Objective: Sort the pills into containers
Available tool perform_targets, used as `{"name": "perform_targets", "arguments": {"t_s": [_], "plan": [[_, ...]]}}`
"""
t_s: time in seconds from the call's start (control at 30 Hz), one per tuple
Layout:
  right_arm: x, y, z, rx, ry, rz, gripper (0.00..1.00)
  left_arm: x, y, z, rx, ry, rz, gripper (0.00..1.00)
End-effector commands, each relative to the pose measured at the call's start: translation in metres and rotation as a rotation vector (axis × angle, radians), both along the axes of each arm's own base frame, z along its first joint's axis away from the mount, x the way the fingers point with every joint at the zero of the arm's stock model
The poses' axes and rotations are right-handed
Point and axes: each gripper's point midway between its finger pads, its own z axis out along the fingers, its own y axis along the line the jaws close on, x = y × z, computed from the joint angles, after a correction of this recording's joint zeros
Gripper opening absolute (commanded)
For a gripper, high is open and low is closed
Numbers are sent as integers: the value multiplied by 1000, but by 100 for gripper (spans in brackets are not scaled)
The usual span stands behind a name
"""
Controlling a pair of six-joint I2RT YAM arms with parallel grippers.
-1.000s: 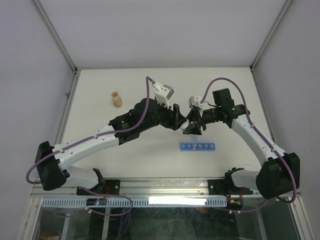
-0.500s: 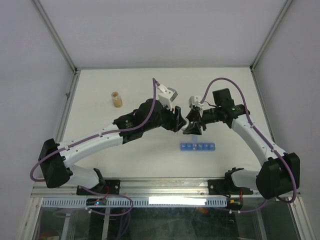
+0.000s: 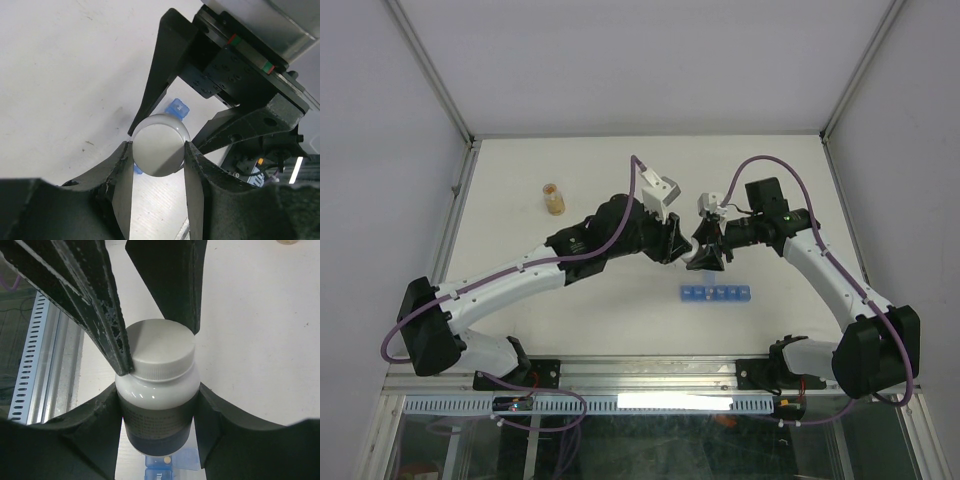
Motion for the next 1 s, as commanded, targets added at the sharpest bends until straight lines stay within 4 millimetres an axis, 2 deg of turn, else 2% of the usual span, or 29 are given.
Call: {"name": "perform_targets", "arguments": {"t_s": [0.0, 0.17, 0.33, 0.43, 0.53, 0.57, 0.6, 0.7, 0.73, 0.77, 0.83, 0.97], "plan": [[5, 4, 27, 56, -91, 21, 0, -22, -10, 14, -36, -77, -230, 9], [5, 4, 27, 58, -89, 23, 0, -46, -8, 6, -11, -278, -528, 10], [5, 3, 26, 57, -85, 20, 0, -60, 1, -4, 37, -519, -783, 11], [6, 3, 26, 57, -84, 18, 0, -61, 6, -8, 58, -642, -872, 12], [6, 3, 25, 58, -80, 20, 0, -56, 6, -3, 56, -694, -875, 17], [6, 3, 26, 59, -81, 21, 0, -53, 5, 3, 51, -694, -855, 26], [6, 3, 25, 59, -81, 22, 0, -47, 3, 12, 43, -695, -806, 45], [5, 3, 27, 60, -86, 24, 0, -35, 5, 38, -26, -699, -638, 87], [5, 3, 26, 60, -83, 24, 0, -34, 8, 51, -72, -710, -580, 97], [5, 3, 25, 59, -81, 24, 0, -33, 12, 67, -132, -753, -521, 99], [6, 3, 24, 56, -76, 22, 0, -26, 27, 84, -206, -766, -368, 99], [7, 4, 20, 51, -65, 21, 0, -28, 54, 97, -301, -732, -218, 99]]}}
